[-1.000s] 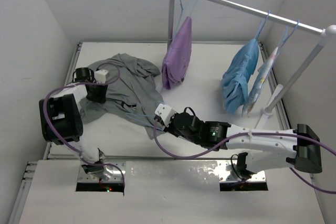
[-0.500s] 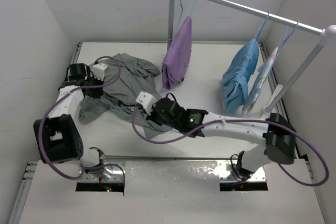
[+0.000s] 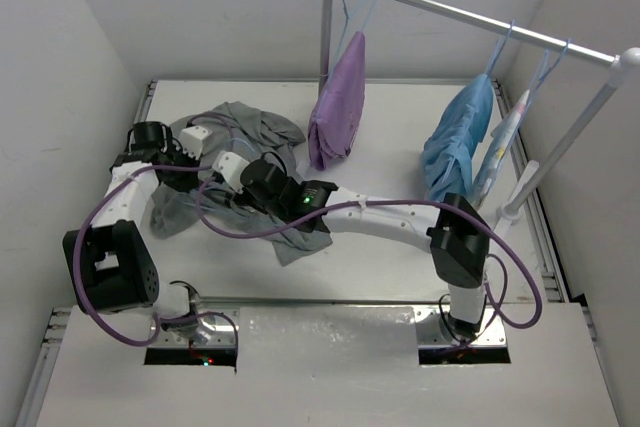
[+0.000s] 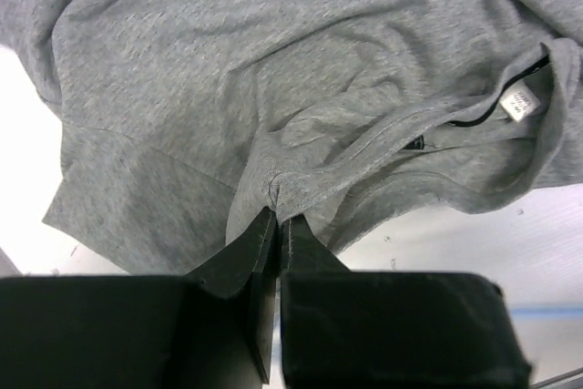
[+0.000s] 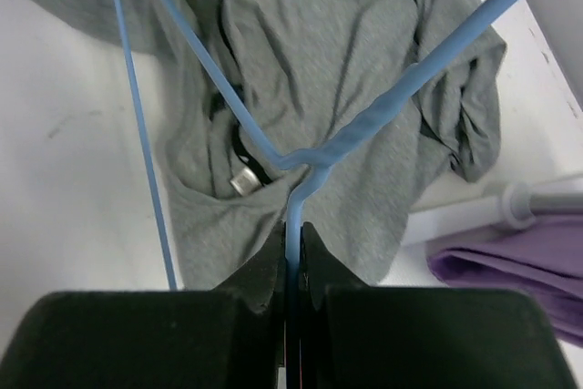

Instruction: Place the t-shirt on the hanger

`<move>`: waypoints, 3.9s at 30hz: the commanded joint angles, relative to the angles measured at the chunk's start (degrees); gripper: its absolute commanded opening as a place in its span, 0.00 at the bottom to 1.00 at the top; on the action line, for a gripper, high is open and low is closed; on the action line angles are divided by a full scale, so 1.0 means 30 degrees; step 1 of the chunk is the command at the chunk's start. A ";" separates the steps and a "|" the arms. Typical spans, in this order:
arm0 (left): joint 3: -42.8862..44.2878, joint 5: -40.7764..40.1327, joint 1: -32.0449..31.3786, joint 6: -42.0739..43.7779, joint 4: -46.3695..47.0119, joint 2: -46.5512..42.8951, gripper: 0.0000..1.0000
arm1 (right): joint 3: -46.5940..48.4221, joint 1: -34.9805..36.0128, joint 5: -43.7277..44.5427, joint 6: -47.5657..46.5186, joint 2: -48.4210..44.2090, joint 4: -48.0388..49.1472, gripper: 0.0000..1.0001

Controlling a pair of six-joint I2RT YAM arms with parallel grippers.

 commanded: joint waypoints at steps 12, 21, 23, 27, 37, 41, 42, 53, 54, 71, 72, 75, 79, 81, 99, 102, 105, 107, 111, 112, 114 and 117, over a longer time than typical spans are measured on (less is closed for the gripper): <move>0.0404 -0.0582 -0.0085 0.0665 0.1215 0.0688 0.00 | -0.1375 -0.0226 0.3129 -0.0591 -0.1863 0.0519 0.00; 0.0491 0.0149 -0.0085 0.0491 0.1420 0.0923 0.00 | -0.1966 -0.0255 0.1434 -0.0503 -0.1749 0.1631 0.00; 0.0551 0.0324 -0.0085 0.0462 0.1449 0.0747 0.00 | -0.1639 -0.0255 0.0703 -0.0299 -0.1075 0.1570 0.00; 0.0492 0.1054 -0.0085 0.0607 0.1247 0.0600 0.00 | -0.1581 -0.0255 0.0230 -0.0064 -0.0576 0.2362 0.00; 0.1721 0.6561 -0.0231 0.5640 -0.5370 -0.1709 0.00 | -0.3684 -0.0313 -0.0121 -0.1937 -0.0569 0.6717 0.00; 0.2219 0.7357 -0.1458 0.6849 -0.7046 -0.3147 0.00 | -0.6495 -0.0313 -0.1055 -0.2465 -0.2265 0.9295 0.00; 0.2423 0.7328 -0.2332 0.6790 -0.7163 -0.3469 0.00 | -0.7719 -0.0284 -0.1291 -0.2698 -0.2708 0.9769 0.00; 0.7490 0.9466 -0.6084 0.6941 -1.1706 -0.3561 0.00 | -1.3004 0.0095 -0.1940 -0.3314 -0.8540 1.2937 0.00; 0.7668 0.9466 -0.6439 0.6588 -1.1676 -0.3531 0.00 | -1.3005 0.0242 -0.1822 -0.3402 -0.8629 1.3054 0.00; 0.6647 0.9969 -1.0952 0.3810 -0.9924 -0.3121 0.00 | -1.2595 0.0478 -0.1381 -0.4193 -0.6346 1.4519 0.00; 0.5977 0.8920 -1.1070 0.3453 -0.8845 -0.3092 0.02 | -1.2740 0.0478 -0.1527 -0.4252 -0.6287 1.4665 0.00; 0.5008 0.7567 -1.1071 0.3070 -0.7842 -0.2829 0.20 | -1.3528 0.0419 -0.1762 -0.4341 -0.6141 1.5631 0.00; 0.4360 0.5106 -1.1042 0.1342 -0.6112 -0.2565 0.41 | -1.4702 -0.0400 -0.2697 -0.2911 -0.5061 1.7300 0.00; 0.4213 0.3756 -1.0925 0.0756 -0.5758 -0.2389 0.53 | -1.4938 -0.0896 -0.3780 -0.1974 -0.4502 1.7976 0.00; 0.0265 0.1263 -0.5739 0.4999 -0.4946 -0.4407 0.78 | -1.4059 -0.2569 -0.6214 0.1049 -0.1306 1.9003 0.00; -0.2053 0.2109 -0.5739 0.6523 -0.1723 -0.4585 0.86 | -1.3913 -0.2569 -0.6596 0.1108 -0.1364 1.8886 0.00; -0.2934 0.3982 -0.5710 0.8131 -0.0338 -0.4731 0.88 | -1.3825 -0.2569 -0.6655 0.1051 -0.1394 1.8681 0.00; -0.3636 0.5099 -0.5710 0.9949 0.0127 -0.4645 0.88 | -1.3766 -0.2569 -0.6655 0.1050 -0.1540 1.8622 0.00; -0.4838 0.4193 -0.5564 0.9542 0.3700 -0.4031 0.87 | -1.3709 -0.2569 -0.6771 0.1050 -0.2008 1.8214 0.00; -0.5275 0.4338 -0.5563 0.9804 0.4517 -0.3855 0.86 | -1.3563 -0.2569 -0.7091 0.0992 -0.2125 1.7777 0.00; -0.5601 0.4543 -0.5563 1.0360 0.4993 -0.3182 0.79 | -1.3474 -0.2569 -0.7328 0.1020 -0.2126 1.7597 0.00; -0.5514 0.4953 -0.5476 1.1616 0.4236 -0.2273 0.60 | -1.3590 -0.2569 -0.7329 0.1167 -0.2184 1.7889 0.00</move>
